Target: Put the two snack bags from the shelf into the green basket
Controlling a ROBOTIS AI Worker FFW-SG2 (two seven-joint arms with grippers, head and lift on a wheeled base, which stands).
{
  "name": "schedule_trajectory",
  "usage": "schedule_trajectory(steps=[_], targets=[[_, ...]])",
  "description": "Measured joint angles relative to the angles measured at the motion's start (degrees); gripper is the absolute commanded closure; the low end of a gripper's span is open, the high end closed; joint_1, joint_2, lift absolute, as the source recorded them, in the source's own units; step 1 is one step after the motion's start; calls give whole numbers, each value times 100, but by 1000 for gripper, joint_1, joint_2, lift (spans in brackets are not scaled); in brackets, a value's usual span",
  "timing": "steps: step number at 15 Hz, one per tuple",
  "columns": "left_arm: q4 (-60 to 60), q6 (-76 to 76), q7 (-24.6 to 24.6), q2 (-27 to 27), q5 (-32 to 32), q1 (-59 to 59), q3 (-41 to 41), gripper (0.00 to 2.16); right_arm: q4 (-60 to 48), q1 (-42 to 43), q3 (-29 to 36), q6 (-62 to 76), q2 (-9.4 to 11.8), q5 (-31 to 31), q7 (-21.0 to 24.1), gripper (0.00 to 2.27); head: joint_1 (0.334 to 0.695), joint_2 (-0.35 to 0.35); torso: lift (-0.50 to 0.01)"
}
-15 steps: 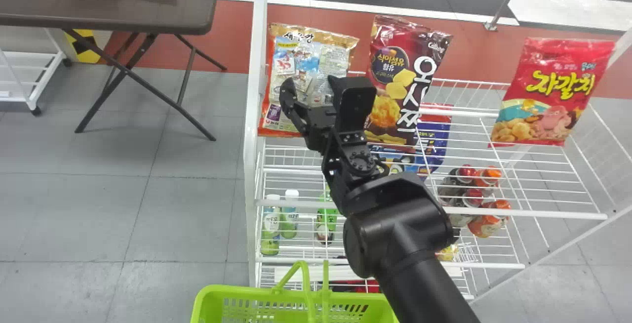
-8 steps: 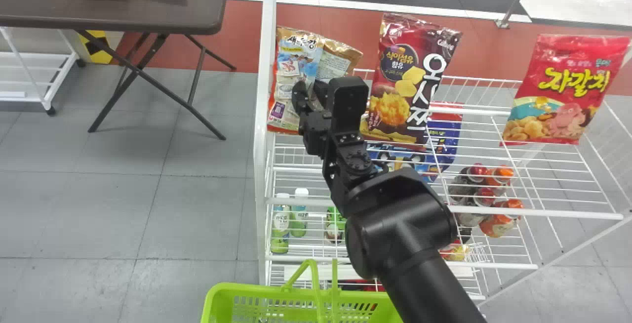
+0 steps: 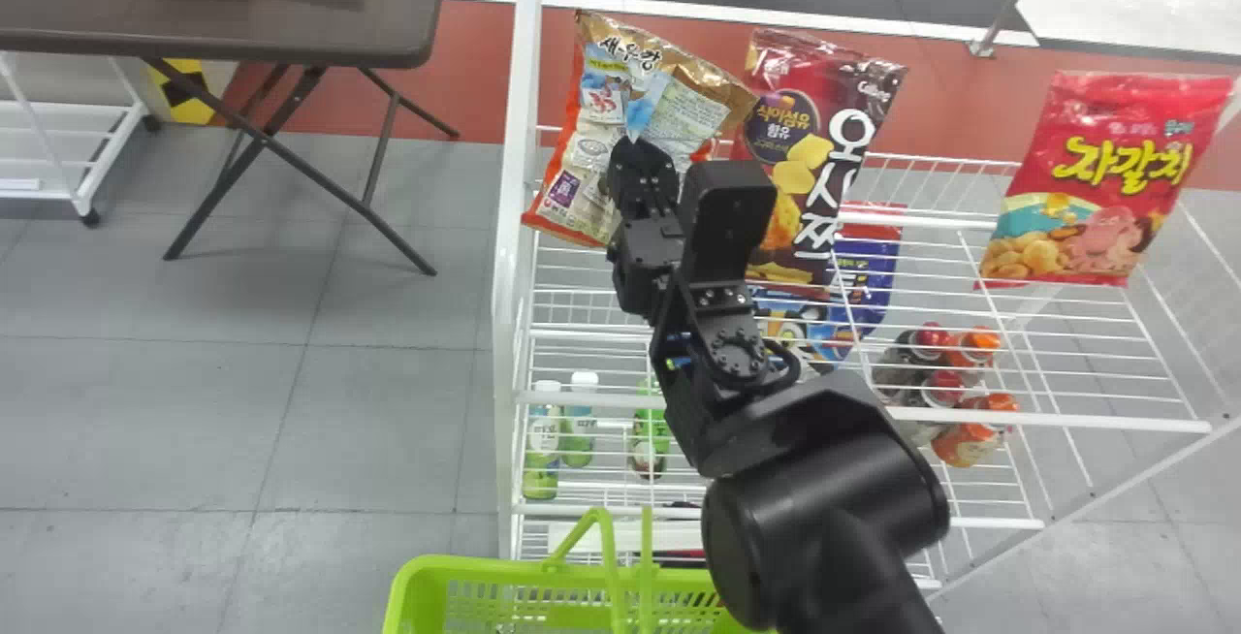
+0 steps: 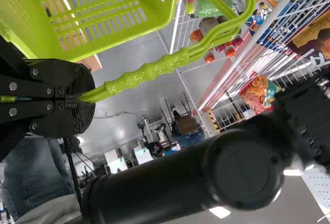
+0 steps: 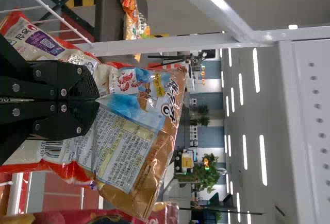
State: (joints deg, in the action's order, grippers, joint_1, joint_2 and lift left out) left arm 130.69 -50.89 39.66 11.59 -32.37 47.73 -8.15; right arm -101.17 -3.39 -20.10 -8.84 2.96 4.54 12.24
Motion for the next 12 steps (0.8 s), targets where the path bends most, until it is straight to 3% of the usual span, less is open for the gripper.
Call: schedule_trajectory(steps=[4, 8, 12], targets=[[17, 13, -3, -20, 25, 24, -2, 1899, -2058, -912, 278, -1572, 544, 314, 105, 2111, 695, -227, -12], [15, 13, -26, -37, 46, 20, -2, 1899, -3867, -1861, 911, -3642, 1129, 546, 71, 2115, 695, -348, -12], [4, 13, -59, -46, 46, -2, -2, 1899, -5107, -2726, 1845, -5685, 1466, 1169, -174, 2111, 695, -350, -12]])
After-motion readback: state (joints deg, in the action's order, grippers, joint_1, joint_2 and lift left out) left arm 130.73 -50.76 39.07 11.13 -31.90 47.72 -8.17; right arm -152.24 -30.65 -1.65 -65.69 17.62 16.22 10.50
